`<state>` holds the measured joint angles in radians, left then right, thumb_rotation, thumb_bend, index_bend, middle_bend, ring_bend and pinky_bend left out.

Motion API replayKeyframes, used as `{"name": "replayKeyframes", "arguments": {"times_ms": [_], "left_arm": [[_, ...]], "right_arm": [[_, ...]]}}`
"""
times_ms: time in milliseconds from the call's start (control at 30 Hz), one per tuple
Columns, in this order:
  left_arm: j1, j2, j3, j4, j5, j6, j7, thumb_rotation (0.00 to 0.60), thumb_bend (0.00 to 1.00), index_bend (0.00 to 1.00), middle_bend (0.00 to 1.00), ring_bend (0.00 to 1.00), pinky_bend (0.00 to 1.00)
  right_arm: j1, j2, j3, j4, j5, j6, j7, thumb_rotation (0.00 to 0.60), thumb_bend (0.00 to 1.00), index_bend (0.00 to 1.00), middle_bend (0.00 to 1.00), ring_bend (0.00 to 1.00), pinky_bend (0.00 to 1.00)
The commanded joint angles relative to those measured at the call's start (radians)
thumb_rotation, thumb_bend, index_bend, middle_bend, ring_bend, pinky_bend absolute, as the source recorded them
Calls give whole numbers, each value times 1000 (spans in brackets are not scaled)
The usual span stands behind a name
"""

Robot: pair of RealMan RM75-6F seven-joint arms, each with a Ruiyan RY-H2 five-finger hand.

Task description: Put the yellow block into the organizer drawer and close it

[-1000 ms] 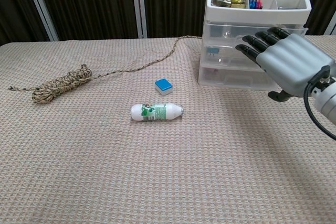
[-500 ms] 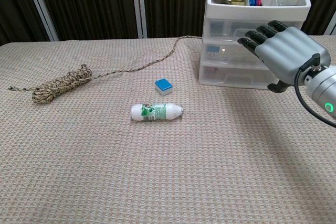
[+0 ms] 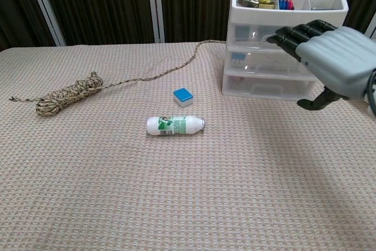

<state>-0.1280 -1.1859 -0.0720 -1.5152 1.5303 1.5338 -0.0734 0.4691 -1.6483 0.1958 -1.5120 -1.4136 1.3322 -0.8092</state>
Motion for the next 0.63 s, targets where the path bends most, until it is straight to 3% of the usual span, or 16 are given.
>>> {"name": "replayKeyframes", "arguments": {"times_ms": [33,233,367,633], "left_arm": [[1,0,0,0,0,1,2,600,189,140,0,0,0],[1,-1,0,1,1,3,9,600,190,140,0,0,0],[1,0,2,-1,1,-1,17,600,188,138,0,0,0],[-2,12,9,-7,-2,-19,35,600,189,125,0,0,0]], "right_arm": [[-70,126,-16,-167,-4,54,149,600,102,21,0,0,0],[-154,318,-42,-300,20,65,369,600,38,3,0,0,0],[-208,416,-76,-296,-3,87,511,600,3,0,0,0,0],[-266,461,-124,-241,-32,117,598,600,0,0,0,0,0]]}}
